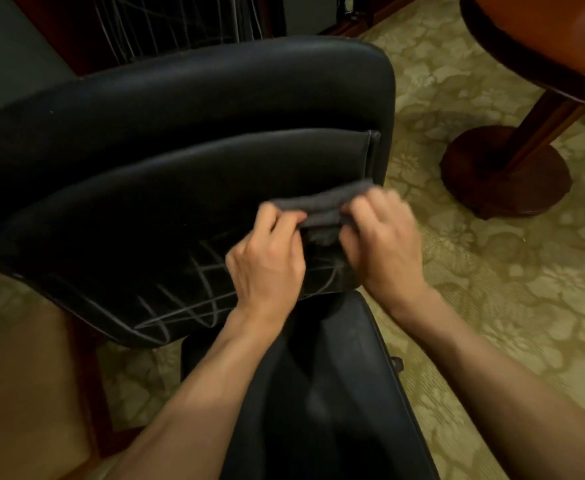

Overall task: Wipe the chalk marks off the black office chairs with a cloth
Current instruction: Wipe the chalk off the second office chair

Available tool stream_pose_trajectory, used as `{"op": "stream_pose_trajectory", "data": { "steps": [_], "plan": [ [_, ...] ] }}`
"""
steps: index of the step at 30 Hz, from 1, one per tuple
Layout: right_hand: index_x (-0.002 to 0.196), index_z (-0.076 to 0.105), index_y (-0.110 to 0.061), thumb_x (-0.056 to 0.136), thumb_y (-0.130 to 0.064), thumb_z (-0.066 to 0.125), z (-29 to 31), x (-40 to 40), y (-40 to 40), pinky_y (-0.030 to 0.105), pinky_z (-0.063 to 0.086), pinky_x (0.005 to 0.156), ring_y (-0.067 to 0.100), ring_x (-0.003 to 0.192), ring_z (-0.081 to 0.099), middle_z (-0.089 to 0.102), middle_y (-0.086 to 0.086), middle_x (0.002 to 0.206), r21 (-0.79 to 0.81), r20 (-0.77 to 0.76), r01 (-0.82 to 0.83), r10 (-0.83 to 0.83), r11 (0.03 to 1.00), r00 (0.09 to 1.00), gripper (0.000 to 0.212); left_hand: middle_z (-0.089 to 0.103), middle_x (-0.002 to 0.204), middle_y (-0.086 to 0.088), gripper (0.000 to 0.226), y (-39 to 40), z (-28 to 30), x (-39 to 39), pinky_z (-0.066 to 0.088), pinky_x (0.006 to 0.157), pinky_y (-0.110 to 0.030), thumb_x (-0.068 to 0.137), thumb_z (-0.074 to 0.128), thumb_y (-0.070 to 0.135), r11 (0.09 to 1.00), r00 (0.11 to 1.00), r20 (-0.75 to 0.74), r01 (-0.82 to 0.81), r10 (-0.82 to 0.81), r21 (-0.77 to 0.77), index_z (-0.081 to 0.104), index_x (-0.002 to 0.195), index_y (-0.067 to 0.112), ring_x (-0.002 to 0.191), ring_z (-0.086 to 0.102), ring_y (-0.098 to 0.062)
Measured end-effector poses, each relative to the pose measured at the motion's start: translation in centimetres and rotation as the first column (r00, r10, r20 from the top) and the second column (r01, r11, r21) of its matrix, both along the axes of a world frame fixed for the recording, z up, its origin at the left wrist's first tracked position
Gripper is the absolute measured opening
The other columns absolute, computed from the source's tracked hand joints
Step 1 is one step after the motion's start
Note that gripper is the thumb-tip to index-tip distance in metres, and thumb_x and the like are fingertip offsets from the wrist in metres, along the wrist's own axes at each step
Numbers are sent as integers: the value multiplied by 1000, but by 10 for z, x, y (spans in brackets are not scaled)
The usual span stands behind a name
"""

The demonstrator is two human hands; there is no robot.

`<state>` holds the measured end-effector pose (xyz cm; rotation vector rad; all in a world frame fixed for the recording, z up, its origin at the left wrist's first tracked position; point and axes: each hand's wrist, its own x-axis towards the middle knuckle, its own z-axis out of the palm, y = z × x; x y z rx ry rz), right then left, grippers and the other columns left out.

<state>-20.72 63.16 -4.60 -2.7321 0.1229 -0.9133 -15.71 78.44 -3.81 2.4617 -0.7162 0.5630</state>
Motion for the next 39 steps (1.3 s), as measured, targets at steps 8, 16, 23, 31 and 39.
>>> {"op": "stream_pose_trajectory", "data": {
  "steps": [8, 16, 23, 31, 39],
  "plan": [
    [82, 58, -5, 82, -7, 61, -49, -6, 10, 45, 43, 62, 35, 76, 51, 53, 15, 84, 18, -56, 8, -7, 1000, 998, 4, 63, 97, -5, 21, 6, -45, -6, 46, 48, -35, 82, 74, 10, 998, 996, -90, -13, 18, 59, 71, 101, 19, 64, 65, -31],
    [83, 58, -6, 83, -6, 58, -43, -5, 43, 46, 47, 65, 34, 78, 51, 54, 13, 86, 126, -118, -100, 115, 987, 986, 0, 60, 96, -6, 25, 48, -52, -6, 45, 45, -35, 81, 76, 9, 995, 992, -111, -47, 57, 92, 70, 102, 19, 58, 63, -31],
    [82, 60, -4, 80, -4, 62, -5, 40, 58, 43, 45, 62, 36, 75, 53, 57, 16, 84, -14, 33, -84, 85, 996, 996, 3, 62, 99, -7, 20, 61, -11, 21, 37, 52, -27, 85, 71, 9, 991, 991, 20, -135, 135, 16, 70, 103, 15, 67, 64, -26],
    [83, 60, -6, 78, -6, 65, -8, 24, 72, 44, 47, 62, 36, 76, 55, 56, 14, 83, 19, -72, -110, 111, 994, 991, 6, 61, 97, -6, 20, 78, -10, 10, 35, 50, -28, 84, 72, 9, 991, 990, -52, -128, 129, 29, 70, 102, 16, 62, 64, -29],
    [86, 63, -9, 80, -10, 66, 6, 50, 84, 42, 36, 64, 33, 78, 54, 58, 12, 87, -44, 42, -76, 78, 996, 996, 7, 60, 101, -8, 20, 84, 6, 26, 31, 54, -28, 85, 70, 11, 978, 978, 20, -207, 207, 1, 68, 104, 16, 67, 64, -31]
  ]
}}
